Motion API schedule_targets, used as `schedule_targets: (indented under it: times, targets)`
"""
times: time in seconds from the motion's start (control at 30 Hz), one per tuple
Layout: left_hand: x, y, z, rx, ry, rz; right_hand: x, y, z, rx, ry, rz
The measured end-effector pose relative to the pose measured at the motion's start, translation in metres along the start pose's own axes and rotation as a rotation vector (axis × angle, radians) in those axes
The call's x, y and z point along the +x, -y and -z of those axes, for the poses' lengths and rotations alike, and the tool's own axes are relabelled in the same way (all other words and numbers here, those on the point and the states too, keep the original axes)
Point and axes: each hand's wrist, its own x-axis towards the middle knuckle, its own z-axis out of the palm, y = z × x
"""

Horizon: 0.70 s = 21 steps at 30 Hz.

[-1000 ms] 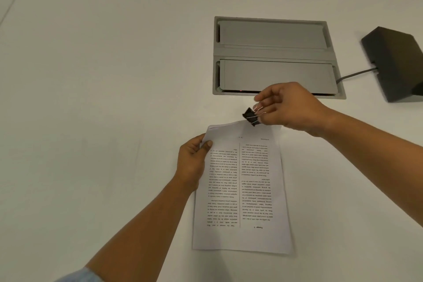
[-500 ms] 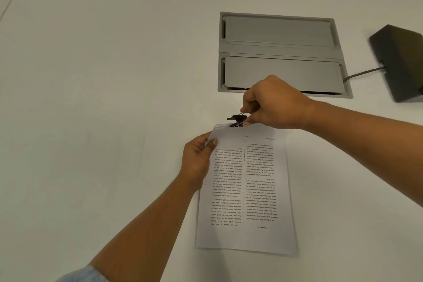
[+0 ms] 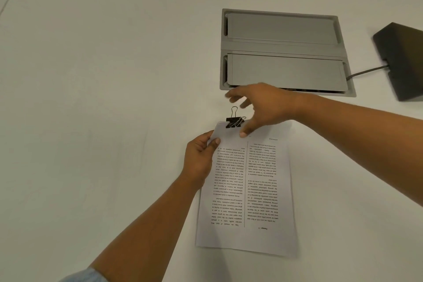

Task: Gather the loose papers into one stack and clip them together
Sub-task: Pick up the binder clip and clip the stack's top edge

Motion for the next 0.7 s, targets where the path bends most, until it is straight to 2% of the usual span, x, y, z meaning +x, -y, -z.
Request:
schedule_targets:
  times: [0.07, 0.23, 0.33, 0.43, 0.57, 0.7]
  targets:
    - [0.001, 0.000, 0.002, 0.006, 0.002, 0.001, -0.005, -0.020, -0.011, 0.162, -0.034, -0.083]
    - [0.000, -0.003, 0.005, 0.016, 0.023, 0.041, -0.042, -0.087, -0.071, 0.757, -0.561, -0.406]
    - [0.001, -0.005, 0.005, 0.033, -0.002, 0.061, -0.069, -0.100, -0.116, 0.925, -0.710, -0.461]
    - [0.003, -0.008, 0.003, -0.039, -0.069, 0.096, -0.085, -0.087, -0.142, 0.973, -0.688, -0.458]
    - [0.000, -0.011, 0.000, -0.111, -0.064, 0.131, -0.090, -0.078, -0.154, 0.915, -0.590, -0.459]
    - [0.002, -0.020, -0.003, -0.134, -0.087, 0.113, -0.091, -0.069, -0.147, 1.049, -0.607, -0.410]
